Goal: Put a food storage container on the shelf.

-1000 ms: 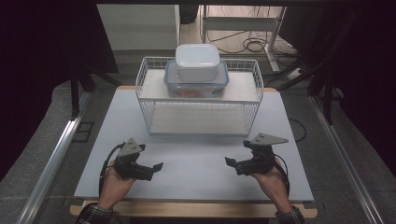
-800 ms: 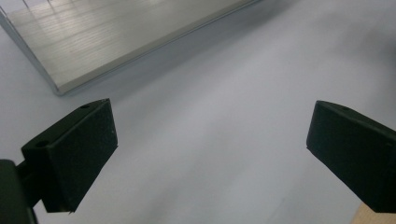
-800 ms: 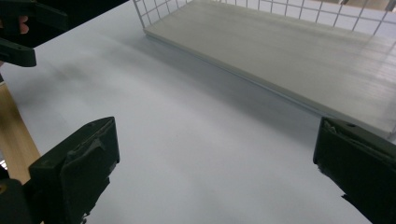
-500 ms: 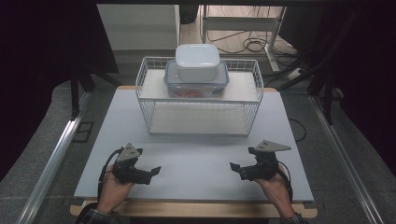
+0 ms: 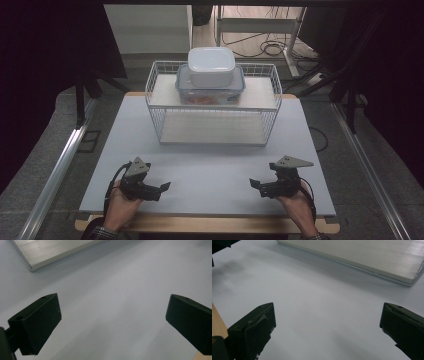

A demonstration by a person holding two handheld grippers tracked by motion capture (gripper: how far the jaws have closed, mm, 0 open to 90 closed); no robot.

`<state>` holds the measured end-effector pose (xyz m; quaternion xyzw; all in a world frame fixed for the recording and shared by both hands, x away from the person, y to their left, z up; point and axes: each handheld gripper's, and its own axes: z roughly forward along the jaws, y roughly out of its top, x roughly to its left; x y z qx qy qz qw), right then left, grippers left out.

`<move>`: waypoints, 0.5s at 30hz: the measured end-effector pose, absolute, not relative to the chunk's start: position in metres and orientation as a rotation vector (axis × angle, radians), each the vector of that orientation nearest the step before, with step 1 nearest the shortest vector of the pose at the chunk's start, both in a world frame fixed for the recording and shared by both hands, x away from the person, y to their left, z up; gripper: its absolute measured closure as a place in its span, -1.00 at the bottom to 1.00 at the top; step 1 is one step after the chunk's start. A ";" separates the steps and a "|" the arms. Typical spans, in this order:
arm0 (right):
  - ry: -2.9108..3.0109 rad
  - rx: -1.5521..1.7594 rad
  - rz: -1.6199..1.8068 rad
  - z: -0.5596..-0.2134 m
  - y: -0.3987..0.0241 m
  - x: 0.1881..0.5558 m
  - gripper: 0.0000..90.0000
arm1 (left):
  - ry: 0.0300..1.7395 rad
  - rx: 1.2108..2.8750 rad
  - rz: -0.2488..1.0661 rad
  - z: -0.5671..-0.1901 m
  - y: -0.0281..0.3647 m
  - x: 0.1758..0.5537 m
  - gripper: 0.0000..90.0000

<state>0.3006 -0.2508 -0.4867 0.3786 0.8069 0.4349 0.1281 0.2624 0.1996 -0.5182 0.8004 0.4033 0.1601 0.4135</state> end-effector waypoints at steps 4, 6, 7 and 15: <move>2.360 1.114 1.249 -0.492 -0.253 0.300 -0.99 | 1.017 2.033 0.408 -0.522 0.198 0.263 -1.00; 2.369 1.114 1.233 -0.495 -0.253 0.299 -0.99 | 1.019 2.047 0.408 -0.524 0.196 0.263 -1.00; 2.373 1.108 1.220 -0.497 -0.253 0.299 -0.99 | 1.019 2.056 0.411 -0.525 0.196 0.263 -1.00; 2.404 1.123 1.167 -0.507 -0.252 0.301 -0.99 | 1.047 2.102 0.383 -0.534 0.194 0.267 -1.00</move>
